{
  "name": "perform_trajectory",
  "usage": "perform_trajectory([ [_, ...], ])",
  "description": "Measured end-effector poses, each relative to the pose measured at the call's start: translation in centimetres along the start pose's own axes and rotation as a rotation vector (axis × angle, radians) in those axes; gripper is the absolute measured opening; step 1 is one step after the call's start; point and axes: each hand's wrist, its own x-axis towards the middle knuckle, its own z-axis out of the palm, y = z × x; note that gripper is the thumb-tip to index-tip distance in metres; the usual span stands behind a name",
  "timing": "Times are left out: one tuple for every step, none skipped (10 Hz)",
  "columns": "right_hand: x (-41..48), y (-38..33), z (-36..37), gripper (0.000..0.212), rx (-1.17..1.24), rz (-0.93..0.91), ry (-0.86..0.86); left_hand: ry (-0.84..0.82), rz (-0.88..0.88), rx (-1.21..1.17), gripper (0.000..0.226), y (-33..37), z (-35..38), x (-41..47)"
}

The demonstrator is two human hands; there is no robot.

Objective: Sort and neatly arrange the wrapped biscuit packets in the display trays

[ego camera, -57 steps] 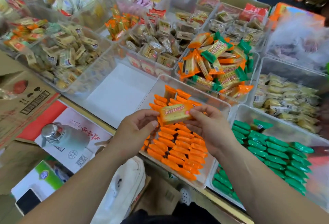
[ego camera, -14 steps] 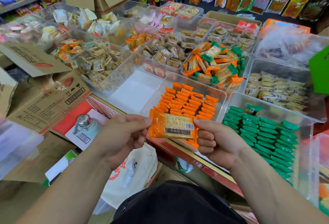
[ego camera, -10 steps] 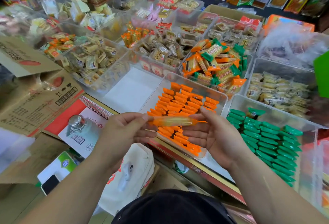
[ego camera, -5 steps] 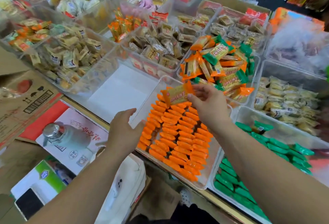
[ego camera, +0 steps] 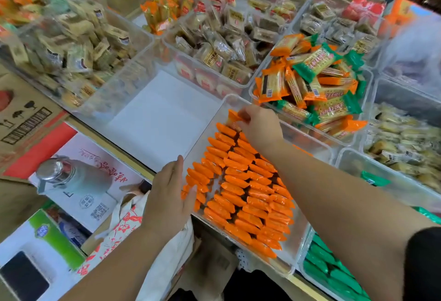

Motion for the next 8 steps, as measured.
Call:
perform_trajectory([
  [0.6,-0.2,1.0,0.023,-0.098,0.002,-0.034,0.008,0.023,0.007,0.068,-0.2,0.2,0.1],
  [0.9,-0.2,1.6,0.022,-0.196,0.012,-0.092,0.009,0.024,0.002,0.07,-0.2,0.3,0.2],
  [0.6,-0.2,2.3,0.034,-0.402,0.001,-0.18,0.011,0.027,0.015,0.07,-0.2,0.3,0.2],
  [0.6,-0.2,2.2,0.041,-0.408,0.013,-0.207,-0.001,0.054,0.016,0.07,-0.4,0.2,0.1],
  [0.5,-0.3,1.9,0.039,-0.384,0.014,-0.248,-0.018,0.058,0.025,0.072,-0.4,0.1,0.2],
  [-0.7,-0.5,1.2,0.039,-0.273,-0.031,-0.211,-0.048,0.036,0.055,0.075,0.1,-0.5,0.3],
  [-2.6,-0.3,-0.3,0.035,-0.132,-0.088,-0.138,-0.134,0.045,0.091,0.081,0.8,-1.3,0.1],
  [-4.8,0.0,-2.2,0.033,-0.155,-0.104,-0.103,-0.21,0.038,0.128,0.083,0.8,-3.3,-0.1],
])
